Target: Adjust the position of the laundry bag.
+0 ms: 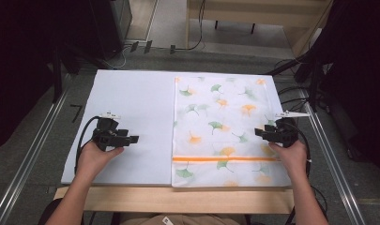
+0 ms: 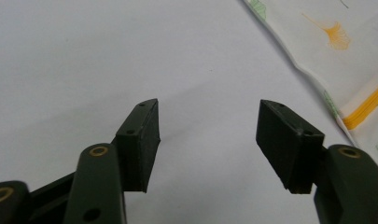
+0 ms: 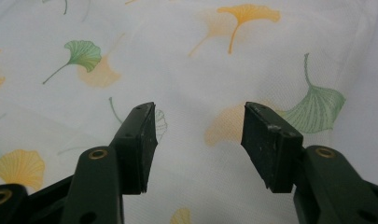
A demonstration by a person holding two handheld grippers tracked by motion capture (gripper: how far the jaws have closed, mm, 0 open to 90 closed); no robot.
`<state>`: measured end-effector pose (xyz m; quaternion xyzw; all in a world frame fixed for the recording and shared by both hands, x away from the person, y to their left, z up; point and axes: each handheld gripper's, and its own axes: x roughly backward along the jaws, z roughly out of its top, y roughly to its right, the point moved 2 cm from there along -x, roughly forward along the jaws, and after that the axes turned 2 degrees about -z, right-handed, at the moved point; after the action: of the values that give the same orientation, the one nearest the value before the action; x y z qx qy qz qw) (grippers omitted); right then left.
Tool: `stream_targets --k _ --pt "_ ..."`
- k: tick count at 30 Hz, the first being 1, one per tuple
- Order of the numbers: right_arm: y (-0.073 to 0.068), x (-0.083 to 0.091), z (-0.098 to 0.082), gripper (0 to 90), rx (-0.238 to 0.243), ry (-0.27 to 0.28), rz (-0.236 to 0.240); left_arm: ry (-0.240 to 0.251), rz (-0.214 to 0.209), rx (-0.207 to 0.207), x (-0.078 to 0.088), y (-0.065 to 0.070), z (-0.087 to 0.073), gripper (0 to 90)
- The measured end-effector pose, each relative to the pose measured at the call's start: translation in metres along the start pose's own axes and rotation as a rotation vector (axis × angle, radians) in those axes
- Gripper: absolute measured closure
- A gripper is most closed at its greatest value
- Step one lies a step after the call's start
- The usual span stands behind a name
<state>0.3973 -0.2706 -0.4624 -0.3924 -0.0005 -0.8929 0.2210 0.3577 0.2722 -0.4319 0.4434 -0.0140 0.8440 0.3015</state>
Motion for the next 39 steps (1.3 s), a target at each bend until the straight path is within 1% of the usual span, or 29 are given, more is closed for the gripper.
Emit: stream_targets --k 5,10,15,17,19,34,39 --pt "0.0018 0.0017 -0.0034 45.0 0.001 -0.002 0.001 -0.012 -0.01 -0.006 -0.004 0.0011 0.0019 35.9" --pt "0.0026 0.001 -0.0047 44.8 0.003 -0.007 -0.001 0.0 -0.02 -0.002 -0.0042 0.0011 0.0029 34.8" --pt "0.0028 0.0002 -0.0052 44.5 0.007 -0.016 -0.003 -0.004 -0.035 0.003 -0.0042 0.0014 0.0027 34.8" --pt "0.0029 -0.0001 -0.0054 44.2 0.005 -0.018 -0.001 -0.001 -0.028 0.0 -0.0045 0.0024 0.0027 35.7" --pt "0.003 -0.0004 -0.0057 43.8 0.003 -0.022 -0.003 -0.003 -0.036 0.0 -0.0048 0.0027 0.0027 35.5" --pt "0.0036 -0.0006 -0.0066 43.6 0.001 -0.033 -0.002 -0.011 -0.041 -0.005 -0.0057 0.0033 0.0023 34.2" --pt "0.0044 -0.0006 -0.007 43.6 0.002 -0.036 0.0 -0.013 -0.047 0.001 -0.006 0.0035 0.0024 33.9"
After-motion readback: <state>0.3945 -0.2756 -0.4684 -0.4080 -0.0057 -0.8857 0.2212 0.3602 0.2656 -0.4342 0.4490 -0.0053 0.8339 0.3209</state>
